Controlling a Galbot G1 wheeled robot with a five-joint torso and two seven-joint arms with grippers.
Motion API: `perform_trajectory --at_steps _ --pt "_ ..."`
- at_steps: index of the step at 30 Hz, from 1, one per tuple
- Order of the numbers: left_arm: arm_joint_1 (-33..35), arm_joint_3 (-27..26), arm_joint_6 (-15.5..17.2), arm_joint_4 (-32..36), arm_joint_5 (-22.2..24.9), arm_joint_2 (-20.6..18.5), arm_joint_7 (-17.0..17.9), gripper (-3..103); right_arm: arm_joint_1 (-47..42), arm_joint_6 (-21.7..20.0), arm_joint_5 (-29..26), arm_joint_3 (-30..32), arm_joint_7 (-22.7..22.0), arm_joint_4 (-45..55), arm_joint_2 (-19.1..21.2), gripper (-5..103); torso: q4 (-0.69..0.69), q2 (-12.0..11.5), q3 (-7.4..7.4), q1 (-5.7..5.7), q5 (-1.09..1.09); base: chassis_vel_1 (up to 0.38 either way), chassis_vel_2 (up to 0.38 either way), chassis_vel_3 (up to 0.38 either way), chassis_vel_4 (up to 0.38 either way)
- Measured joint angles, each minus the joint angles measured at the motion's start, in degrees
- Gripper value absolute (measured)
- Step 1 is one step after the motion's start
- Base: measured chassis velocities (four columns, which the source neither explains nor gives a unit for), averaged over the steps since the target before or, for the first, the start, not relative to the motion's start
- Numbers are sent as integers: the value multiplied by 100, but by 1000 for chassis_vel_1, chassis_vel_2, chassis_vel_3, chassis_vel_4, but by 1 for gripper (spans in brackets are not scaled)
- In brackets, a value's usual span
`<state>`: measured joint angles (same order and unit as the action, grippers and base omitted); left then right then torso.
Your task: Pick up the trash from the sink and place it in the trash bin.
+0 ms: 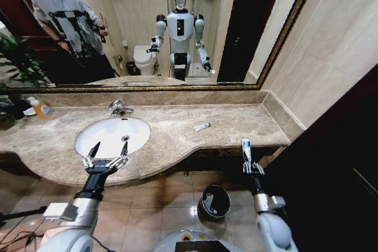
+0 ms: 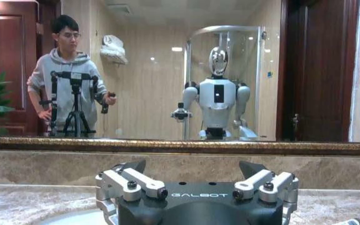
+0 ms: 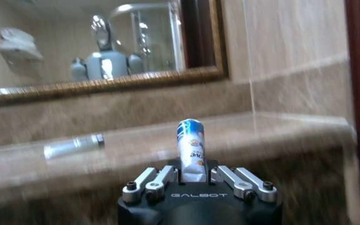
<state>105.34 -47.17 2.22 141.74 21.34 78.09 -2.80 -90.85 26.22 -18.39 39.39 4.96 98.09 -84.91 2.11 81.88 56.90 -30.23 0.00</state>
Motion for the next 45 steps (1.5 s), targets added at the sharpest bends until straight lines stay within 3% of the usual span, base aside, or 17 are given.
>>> perform_trajectory --at_steps 7,13,19,23,34,45 --pt "0 0 0 0 0 0 0 100 190 518 156 -182 147 -1548 -54 21 0 0 0 0 0 0 0 0 0" --pt "0 0 0 0 0 0 0 100 368 385 252 -364 -35 -2321 -75 21 -1 0 0 0 -1 0 0 0 0" --pt "0 0 0 0 0 0 0 100 1145 899 1133 -362 -130 -4351 -143 21 -1 0 0 0 -1 0 0 0 0" --pt "0 0 0 0 0 0 0 100 1570 1070 1549 -357 -155 -5198 -230 21 0 0 0 0 0 0 0 0 0" --pt "0 0 0 0 0 0 0 100 2547 1038 2069 -325 -118 -6775 -494 21 0 0 0 0 -1 0 0 0 0" --pt "0 0 0 0 0 0 0 100 2933 834 2055 -275 31 -7299 -473 21 -1 0 1 0 -1 0 0 0 0"
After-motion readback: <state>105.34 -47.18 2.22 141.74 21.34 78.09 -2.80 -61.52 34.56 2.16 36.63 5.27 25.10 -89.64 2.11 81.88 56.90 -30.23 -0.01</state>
